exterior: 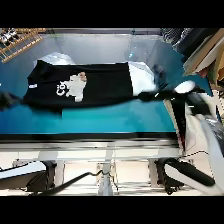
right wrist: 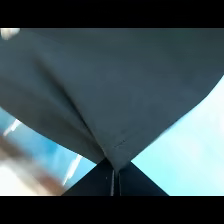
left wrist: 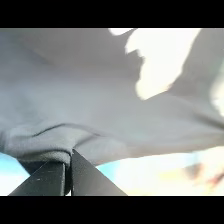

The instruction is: Fold the clothes and pants, and hang the long-sleeved shirts on hangers.

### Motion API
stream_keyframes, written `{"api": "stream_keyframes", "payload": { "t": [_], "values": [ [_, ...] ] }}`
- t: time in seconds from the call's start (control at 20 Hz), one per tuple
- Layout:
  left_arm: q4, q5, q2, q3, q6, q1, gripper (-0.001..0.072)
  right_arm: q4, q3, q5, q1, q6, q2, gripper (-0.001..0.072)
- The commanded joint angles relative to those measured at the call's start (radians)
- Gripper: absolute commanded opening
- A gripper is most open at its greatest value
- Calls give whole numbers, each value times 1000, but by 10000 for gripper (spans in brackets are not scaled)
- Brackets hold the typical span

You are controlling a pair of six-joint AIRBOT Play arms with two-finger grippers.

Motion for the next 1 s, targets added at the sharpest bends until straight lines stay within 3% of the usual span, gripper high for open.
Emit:
{"api": "stream_keyframes", "payload": {
  "t": [0.0, 0.2, 0.3, 0.4, 0.55, 0.6, 0.8, 0.95],
  "values": [
    [-692, -126, 163, 208, -25, 46, 5, -129, 254, 29, -24, 88, 273, 13],
    [-1530, 29, 349, 335, -27, 122, 5, -164, 637, 26, -23, 99, 451, 13],
    [-1761, 106, 428, 380, -27, 172, 5, -164, 811, 31, -23, 106, 482, 13],
    [-1831, 130, 476, 420, -18, 220, 5, -176, 935, 34, -23, 106, 484, 13],
    [-1678, 129, 469, 437, -30, 227, 5, -274, 991, 43, -23, 145, 463, 13],
    [-1550, 127, 454, 437, -53, 227, 5, -325, 991, 77, -23, 177, 439, 13],
    [-726, 126, 392, 386, -156, 105, 5, -383, 925, 237, -22, 248, 248, 13],
    [-472, 176, 357, 186, -93, -106, 5, -361, 752, 255, -22, 248, 60, 14]
  ]
}}
